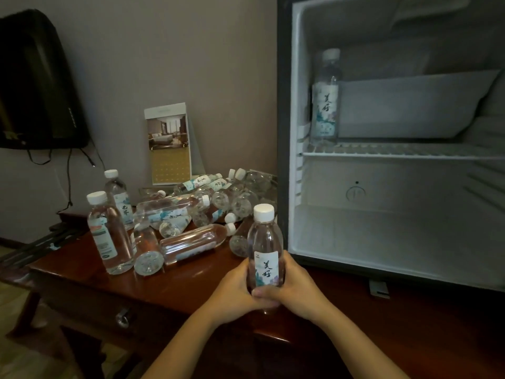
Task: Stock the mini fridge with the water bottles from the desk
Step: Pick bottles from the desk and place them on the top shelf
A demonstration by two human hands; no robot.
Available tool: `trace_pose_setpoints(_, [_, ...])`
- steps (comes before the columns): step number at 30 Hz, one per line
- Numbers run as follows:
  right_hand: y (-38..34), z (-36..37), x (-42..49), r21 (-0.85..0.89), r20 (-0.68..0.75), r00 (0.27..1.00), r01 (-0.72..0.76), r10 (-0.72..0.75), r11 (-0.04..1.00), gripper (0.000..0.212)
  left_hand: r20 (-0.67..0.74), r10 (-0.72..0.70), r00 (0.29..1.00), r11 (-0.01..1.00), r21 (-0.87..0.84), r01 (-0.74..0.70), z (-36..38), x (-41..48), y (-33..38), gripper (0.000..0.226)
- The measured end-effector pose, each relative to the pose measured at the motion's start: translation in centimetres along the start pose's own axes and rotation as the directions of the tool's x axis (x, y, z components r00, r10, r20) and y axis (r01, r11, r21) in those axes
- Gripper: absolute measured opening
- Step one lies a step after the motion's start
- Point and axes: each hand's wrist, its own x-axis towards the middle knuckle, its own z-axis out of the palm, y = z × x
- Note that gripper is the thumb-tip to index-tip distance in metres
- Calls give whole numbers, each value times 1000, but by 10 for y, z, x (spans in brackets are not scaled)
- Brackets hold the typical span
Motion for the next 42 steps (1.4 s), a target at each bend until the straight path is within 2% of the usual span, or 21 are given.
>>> trace_pose_setpoints(4, [0, -24, -24, -15, -91, 995, 33, -34, 999, 68, 64, 51, 997, 999, -10, -51, 23, 6, 16, 72])
trace_pose_setpoints(8, [-12, -54, -34, -38, -195, 980, 45, -52, 998, 65, 70, 122, 990, 992, -43, -119, 43, 21, 40, 72])
trace_pose_setpoints(13, [-53, -96, -24, -58, -316, 937, 134, -146, 989, 57, 2, 252, 968, 965, -78, -251, 48, 48, 95, 71])
trace_pose_setpoints(17, [-98, -134, 0, -153, -436, 851, 252, -294, 956, 64, -125, 410, 903, 912, 42, -408, 42, 86, 145, 71])
trace_pose_setpoints(19, [-114, -153, 16, -175, -459, 828, 272, -323, 946, 62, -160, 453, 877, 891, 82, -446, 37, 105, 165, 74])
trace_pose_setpoints(25, [-141, -193, 52, -169, -493, 819, 241, -294, 956, 59, -130, 453, 882, 891, 80, -446, 34, 149, 204, 74])
trace_pose_setpoints(29, [-141, -205, 63, -167, -484, 830, 223, -277, 960, 55, -142, 425, 894, 902, 152, -405, 38, 167, 211, 73])
trace_pose_setpoints(32, [-135, -213, 70, -163, -467, 842, 220, -271, 962, 49, -140, 413, 900, 909, 130, -397, 40, 179, 207, 74])
trace_pose_setpoints(34, [-134, -218, 76, -192, -456, 848, 204, -271, 960, 50, -135, 402, 906, 913, 131, -385, 41, 189, 202, 79])
trace_pose_setpoints(37, [-134, -223, 86, -255, -446, 853, 168, -270, 952, 55, -135, 401, 906, 916, 81, -394, 44, 198, 199, 74])
trace_pose_setpoints(39, [-132, -224, 93, -262, -455, 853, 145, -255, 954, 59, -166, 407, 898, 910, 155, -384, 48, 204, 196, 73])
trace_pose_setpoints(42, [-128, -225, 101, -259, -468, 846, 145, -255, 955, 61, -259, 420, 870, 874, 374, -311, 52, 209, 191, 62])
